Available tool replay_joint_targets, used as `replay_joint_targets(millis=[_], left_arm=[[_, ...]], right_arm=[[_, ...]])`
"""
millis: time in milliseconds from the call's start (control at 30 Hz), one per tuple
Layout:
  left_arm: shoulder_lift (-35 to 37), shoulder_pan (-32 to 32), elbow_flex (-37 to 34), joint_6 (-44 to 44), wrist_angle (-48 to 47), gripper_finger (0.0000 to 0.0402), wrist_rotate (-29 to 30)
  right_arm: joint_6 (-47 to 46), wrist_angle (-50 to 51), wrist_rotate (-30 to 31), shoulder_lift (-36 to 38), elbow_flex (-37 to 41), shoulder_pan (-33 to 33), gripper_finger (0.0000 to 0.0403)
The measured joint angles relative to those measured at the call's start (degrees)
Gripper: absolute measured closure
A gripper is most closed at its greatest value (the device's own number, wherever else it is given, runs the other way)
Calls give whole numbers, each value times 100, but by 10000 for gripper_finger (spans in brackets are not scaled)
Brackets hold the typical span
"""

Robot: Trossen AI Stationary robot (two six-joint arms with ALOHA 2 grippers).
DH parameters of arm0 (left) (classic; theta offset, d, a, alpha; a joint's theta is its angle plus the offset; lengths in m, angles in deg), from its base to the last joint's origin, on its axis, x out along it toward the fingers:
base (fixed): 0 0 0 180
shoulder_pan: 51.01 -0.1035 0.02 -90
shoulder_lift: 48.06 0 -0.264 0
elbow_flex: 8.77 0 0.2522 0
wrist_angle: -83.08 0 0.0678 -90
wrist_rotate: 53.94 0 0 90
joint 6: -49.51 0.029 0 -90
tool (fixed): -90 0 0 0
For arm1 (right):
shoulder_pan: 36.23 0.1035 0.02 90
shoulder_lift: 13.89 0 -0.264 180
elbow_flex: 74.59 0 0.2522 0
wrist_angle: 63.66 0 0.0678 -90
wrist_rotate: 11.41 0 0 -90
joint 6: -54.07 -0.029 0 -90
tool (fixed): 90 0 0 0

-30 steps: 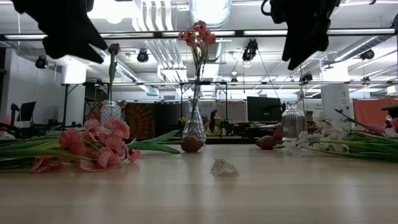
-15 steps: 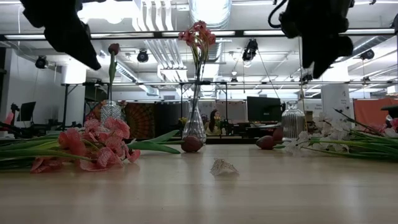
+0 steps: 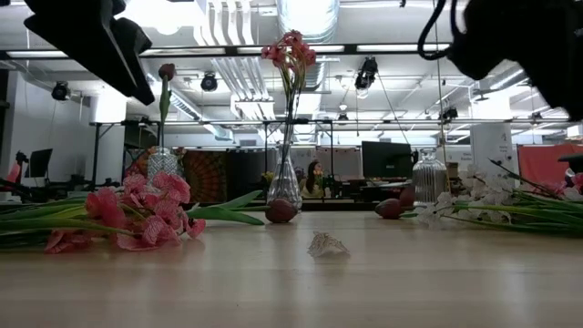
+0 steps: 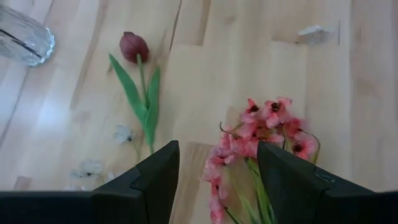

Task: Sort flowers into vase by color
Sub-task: Put the right white flowers into the right transparent vase

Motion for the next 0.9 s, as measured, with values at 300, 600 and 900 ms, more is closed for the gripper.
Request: replay_joint_targets(millis=[300, 600, 900], left_arm=[[-41, 271, -29, -278, -7, 204, 0], [-233, 461, -34, -1008, 40, 204, 2], [-472, 807, -34, -1159, 30, 204, -2]], right_arm=[[-331, -59, 393, -539, 0, 506, 165], [-269, -473, 782, -985, 0, 745, 106], [-427, -668, 1119, -1469, 0, 781, 65]])
